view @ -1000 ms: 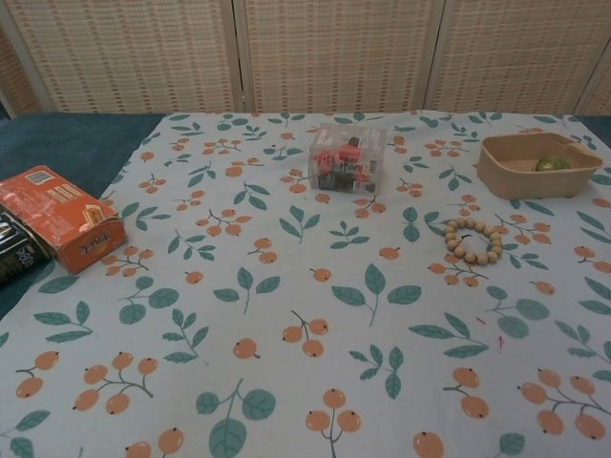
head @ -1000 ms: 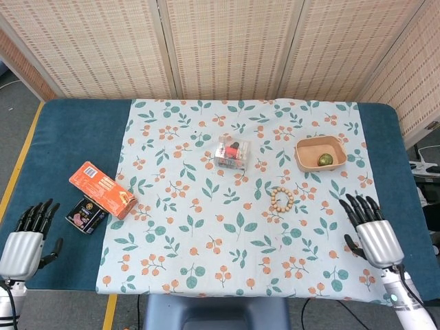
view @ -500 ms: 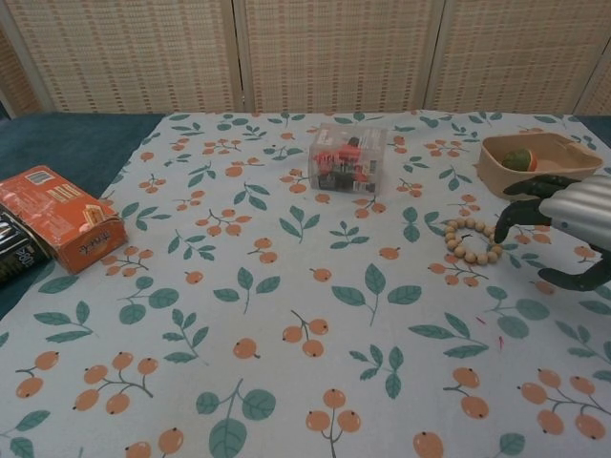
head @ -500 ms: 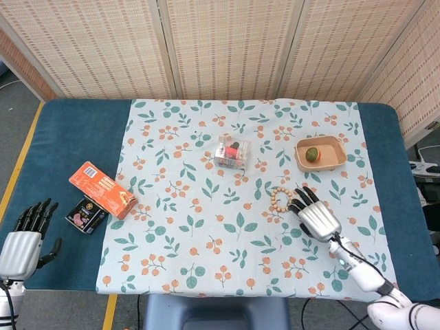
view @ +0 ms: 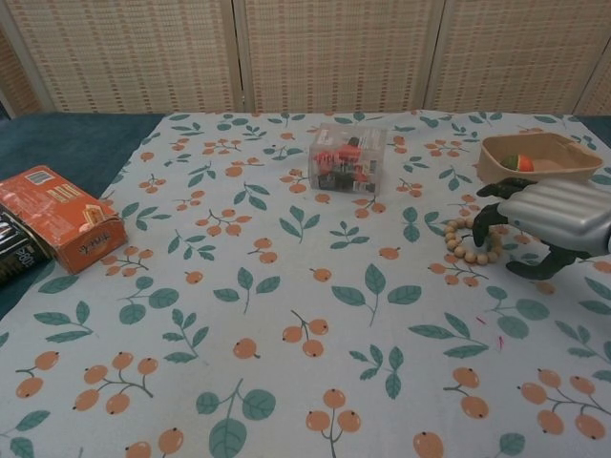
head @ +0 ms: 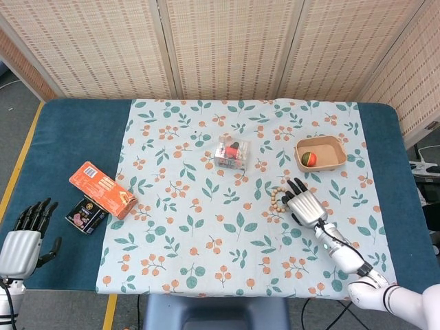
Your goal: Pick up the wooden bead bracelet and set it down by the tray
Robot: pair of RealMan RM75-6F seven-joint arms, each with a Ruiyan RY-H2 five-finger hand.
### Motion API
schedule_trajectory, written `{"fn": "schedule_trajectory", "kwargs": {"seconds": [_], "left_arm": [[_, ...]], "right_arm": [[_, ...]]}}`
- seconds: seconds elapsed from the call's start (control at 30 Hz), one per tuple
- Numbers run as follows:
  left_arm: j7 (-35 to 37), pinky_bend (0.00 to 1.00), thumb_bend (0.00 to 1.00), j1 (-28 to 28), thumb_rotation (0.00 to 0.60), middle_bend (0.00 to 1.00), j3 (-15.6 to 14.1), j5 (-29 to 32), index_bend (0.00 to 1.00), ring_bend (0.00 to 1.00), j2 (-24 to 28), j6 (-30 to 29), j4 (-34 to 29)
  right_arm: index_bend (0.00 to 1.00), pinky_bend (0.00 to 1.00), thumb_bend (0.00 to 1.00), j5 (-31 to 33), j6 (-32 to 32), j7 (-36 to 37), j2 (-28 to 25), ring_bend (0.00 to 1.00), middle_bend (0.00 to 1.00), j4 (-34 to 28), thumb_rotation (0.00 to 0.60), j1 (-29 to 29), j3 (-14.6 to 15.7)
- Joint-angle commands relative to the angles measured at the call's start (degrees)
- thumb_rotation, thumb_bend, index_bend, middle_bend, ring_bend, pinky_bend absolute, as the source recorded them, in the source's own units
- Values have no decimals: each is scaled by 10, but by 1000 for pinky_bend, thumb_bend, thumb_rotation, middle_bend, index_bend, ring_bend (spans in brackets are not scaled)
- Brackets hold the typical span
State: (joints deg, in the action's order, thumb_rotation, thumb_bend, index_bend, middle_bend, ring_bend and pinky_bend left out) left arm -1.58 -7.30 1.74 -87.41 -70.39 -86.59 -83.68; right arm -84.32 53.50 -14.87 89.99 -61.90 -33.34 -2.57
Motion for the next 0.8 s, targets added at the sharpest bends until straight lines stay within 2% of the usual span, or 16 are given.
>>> {"fn": "schedule_trajectory", "kwargs": {"seconds": [0.03, 0.13, 0.23, 0.4, 0.63, 0.7, 0.8], "left_arm": [[-2, 108, 458, 0, 600, 0, 0, 1, 0, 0, 0, 3, -1], [-3, 108, 458, -1, 600, 0, -1, 4, 0, 0, 1, 10, -1], [-6, 108, 460, -2, 600, 0, -1, 7, 0, 0, 1, 15, -2], [-13, 108, 465, -2, 600, 0, 1, 10, 0, 0, 1, 18, -2], [-16, 108, 464, -3, 600, 0, 3, 13, 0, 0, -1, 19, -1], [-19, 108, 467, -2, 600, 0, 4, 14, 0, 0, -1, 19, 0], [-20, 108, 469, -2, 600, 0, 5, 16, 0, 0, -2, 21, -1]], "right_arm": [[365, 0, 317, 0, -6, -2, 8, 0, 286, 10, 600, -7, 0], [401, 0, 317, -5, -6, -3, 15, 0, 310, 20, 600, -11, 4], [481, 0, 317, -9, -6, -6, 22, 5, 358, 32, 600, -14, 7], [618, 0, 317, -19, 14, -5, 38, 75, 445, 59, 600, -11, 12], [668, 0, 322, -19, 3, -16, 54, 124, 496, 88, 600, -15, 17], [697, 0, 392, -24, 3, -25, 54, 161, 521, 92, 600, -20, 19], [716, 0, 620, -25, -3, -24, 47, 173, 535, 87, 600, -27, 18]]}}
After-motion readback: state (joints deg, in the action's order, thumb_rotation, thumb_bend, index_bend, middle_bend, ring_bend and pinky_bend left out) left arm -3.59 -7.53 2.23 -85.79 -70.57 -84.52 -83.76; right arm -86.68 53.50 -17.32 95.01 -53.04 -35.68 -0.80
